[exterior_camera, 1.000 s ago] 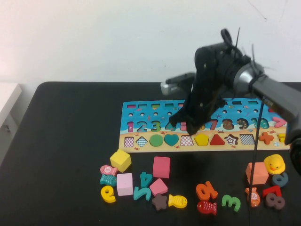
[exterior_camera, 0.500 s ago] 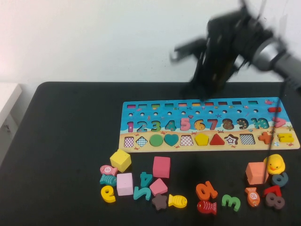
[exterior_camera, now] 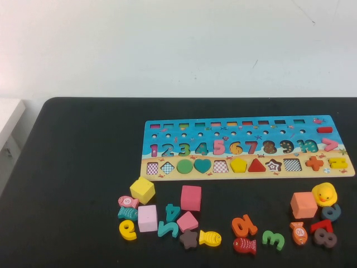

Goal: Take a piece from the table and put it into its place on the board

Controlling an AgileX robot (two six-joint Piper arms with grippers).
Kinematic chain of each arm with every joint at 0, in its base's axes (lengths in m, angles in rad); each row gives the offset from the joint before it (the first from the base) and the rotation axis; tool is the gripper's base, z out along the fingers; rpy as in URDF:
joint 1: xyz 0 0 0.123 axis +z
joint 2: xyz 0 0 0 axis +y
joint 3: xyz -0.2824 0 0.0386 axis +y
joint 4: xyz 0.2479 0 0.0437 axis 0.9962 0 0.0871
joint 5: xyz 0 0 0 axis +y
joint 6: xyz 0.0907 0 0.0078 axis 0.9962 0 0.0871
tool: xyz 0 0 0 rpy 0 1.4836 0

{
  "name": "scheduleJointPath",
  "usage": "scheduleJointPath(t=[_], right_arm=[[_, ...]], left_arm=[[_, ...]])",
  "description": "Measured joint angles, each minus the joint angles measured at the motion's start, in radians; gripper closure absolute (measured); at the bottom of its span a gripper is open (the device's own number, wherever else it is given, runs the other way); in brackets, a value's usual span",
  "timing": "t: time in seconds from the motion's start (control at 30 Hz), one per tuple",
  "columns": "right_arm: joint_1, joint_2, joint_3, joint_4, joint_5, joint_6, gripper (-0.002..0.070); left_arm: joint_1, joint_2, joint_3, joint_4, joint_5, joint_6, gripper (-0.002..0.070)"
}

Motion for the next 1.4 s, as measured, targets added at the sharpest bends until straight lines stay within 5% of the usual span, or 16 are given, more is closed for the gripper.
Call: scheduleJointPath(t=[0.5,0.97,1.27,1.4], right_arm=[[0.064,-0.675,0.75,-0.003,-0.109,-0.08,0.0658],[0.061,-0.887,0.955,-0.05,0.081,-0.082,0.0658],[-0.247,-1.177,1.497,-0.044,-0.37,-0.101,0.0657],[-0.378,-1.354,1.672,-0.044,-0.431,-0.101,0.0658]], left_arm=[[0.0,0.0,0.0,0.0,0.0,0.002,0.0676],[0.0,0.0,0.0,0.0,0.0,0.002,0.0676],[0.0,0.0,0.0,0.0,0.0,0.002,0.0676],[0.0,0.0,0.0,0.0,0.0,0.002,0.0676]])
